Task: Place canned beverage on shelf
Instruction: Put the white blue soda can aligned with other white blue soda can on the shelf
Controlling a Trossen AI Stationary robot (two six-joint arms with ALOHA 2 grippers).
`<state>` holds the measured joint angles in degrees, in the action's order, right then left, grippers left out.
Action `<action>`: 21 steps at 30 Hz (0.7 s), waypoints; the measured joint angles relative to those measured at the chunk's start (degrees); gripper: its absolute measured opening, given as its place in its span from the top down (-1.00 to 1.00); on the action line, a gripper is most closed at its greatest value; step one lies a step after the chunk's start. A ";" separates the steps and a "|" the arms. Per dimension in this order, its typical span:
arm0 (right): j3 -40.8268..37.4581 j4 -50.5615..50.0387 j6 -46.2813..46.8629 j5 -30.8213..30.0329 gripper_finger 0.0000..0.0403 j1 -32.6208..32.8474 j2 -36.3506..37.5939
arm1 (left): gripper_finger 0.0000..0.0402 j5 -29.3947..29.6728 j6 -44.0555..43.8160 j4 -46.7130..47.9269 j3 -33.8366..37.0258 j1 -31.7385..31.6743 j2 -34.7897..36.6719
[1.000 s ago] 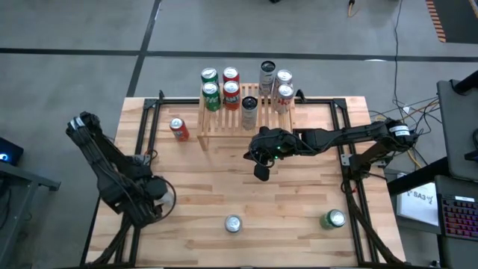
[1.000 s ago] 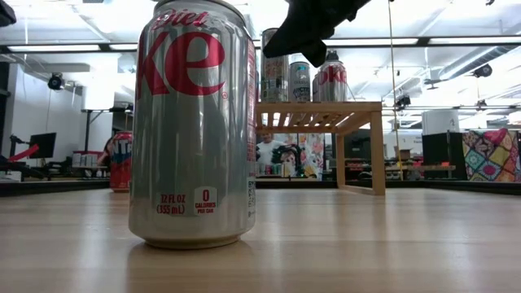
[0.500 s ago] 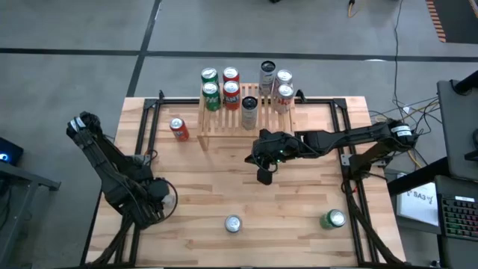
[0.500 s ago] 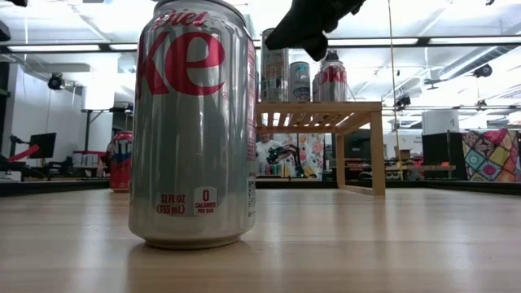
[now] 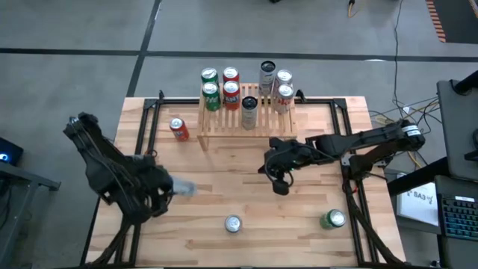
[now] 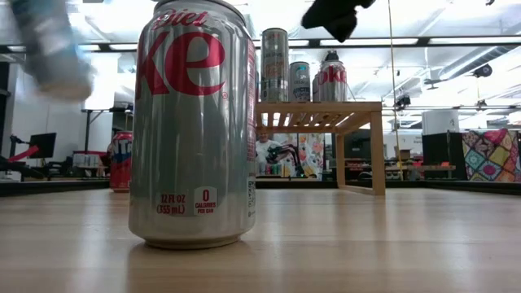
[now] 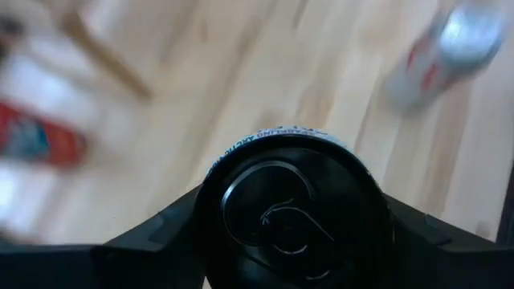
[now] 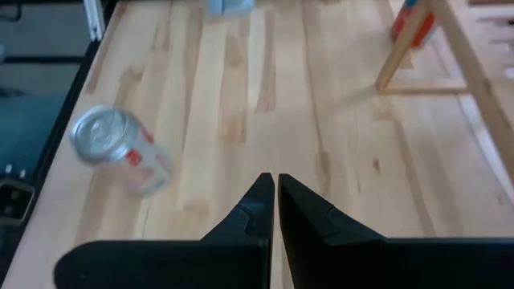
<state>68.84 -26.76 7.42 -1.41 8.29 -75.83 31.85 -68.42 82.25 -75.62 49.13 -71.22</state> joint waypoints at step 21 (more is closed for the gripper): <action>-5.19 -3.24 0.79 -0.12 0.95 0.83 3.73 | -0.18 4.13 46.13 -4.17 -22.80 -33.42 -3.71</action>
<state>63.65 -30.00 8.21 -1.53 9.13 -72.10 35.98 -22.30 78.07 -98.42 15.71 -74.93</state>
